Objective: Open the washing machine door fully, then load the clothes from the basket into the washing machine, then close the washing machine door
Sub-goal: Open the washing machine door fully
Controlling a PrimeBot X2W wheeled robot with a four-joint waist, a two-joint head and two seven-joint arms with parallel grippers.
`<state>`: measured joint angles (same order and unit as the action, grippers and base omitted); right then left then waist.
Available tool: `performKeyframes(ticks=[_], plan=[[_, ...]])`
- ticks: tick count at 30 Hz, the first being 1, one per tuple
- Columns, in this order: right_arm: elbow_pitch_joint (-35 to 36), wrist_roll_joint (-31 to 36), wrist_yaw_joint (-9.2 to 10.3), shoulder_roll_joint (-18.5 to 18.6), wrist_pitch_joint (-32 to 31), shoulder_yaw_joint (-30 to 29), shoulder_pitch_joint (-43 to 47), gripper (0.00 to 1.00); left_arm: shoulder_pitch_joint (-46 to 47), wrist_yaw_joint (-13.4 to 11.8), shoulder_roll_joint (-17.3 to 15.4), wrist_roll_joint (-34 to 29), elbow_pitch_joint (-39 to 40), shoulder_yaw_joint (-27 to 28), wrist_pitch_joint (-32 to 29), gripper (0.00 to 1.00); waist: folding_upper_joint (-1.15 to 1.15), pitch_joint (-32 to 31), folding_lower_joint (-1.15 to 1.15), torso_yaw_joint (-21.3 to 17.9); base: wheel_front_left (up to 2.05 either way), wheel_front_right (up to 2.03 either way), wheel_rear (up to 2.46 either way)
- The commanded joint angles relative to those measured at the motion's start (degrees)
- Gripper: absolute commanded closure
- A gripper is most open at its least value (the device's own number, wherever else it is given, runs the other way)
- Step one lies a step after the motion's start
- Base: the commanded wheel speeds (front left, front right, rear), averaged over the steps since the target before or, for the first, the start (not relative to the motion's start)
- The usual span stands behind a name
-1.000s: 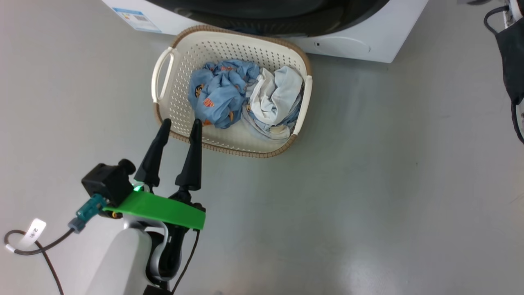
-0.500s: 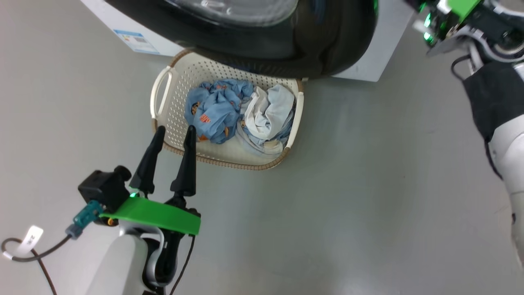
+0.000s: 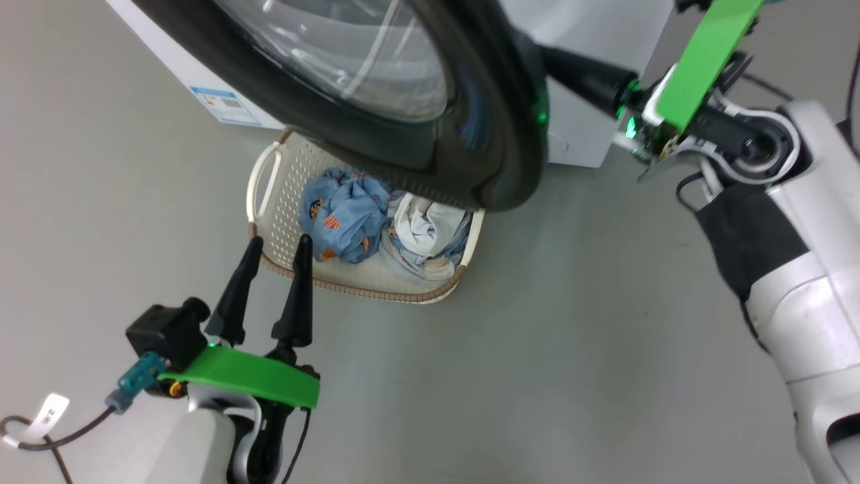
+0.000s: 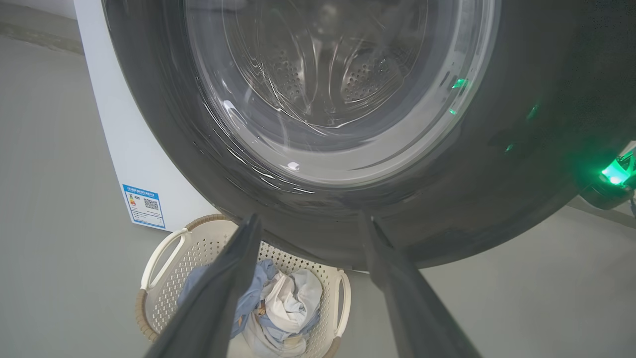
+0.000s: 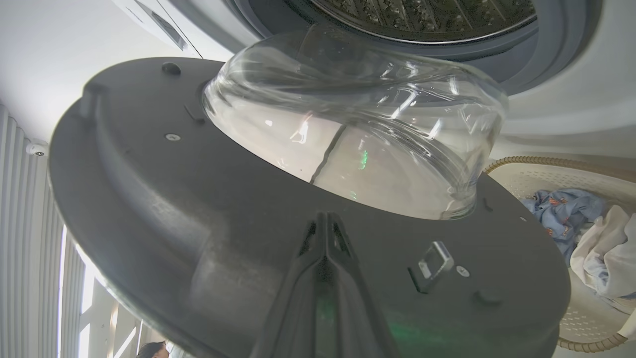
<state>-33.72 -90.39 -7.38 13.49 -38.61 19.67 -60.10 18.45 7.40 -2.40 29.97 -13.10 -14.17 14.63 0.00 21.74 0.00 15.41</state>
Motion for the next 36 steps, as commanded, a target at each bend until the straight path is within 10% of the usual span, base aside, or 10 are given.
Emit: performKeyframes(ticks=[1, 36], plan=[[2.7, -0.8, -0.11, -2.3, -0.9, 1.0, 2.0, 1.0, -1.1, 0.1, -1.8, -0.6, 1.0, 2.2, 0.4, 0.0, 0.0, -0.9, 0.0, -0.4, 0.0, 0.0, 0.0], [11.8, -1.0, -0.11, -9.2, -4.7, 7.6, 13.8, 1.0, -5.1, 0.1, -1.9, -1.3, 1.3, 3.5, 0.4, 0.0, 0.0, -6.5, 0.0, 3.0, 0.0, 0.0, 0.0]])
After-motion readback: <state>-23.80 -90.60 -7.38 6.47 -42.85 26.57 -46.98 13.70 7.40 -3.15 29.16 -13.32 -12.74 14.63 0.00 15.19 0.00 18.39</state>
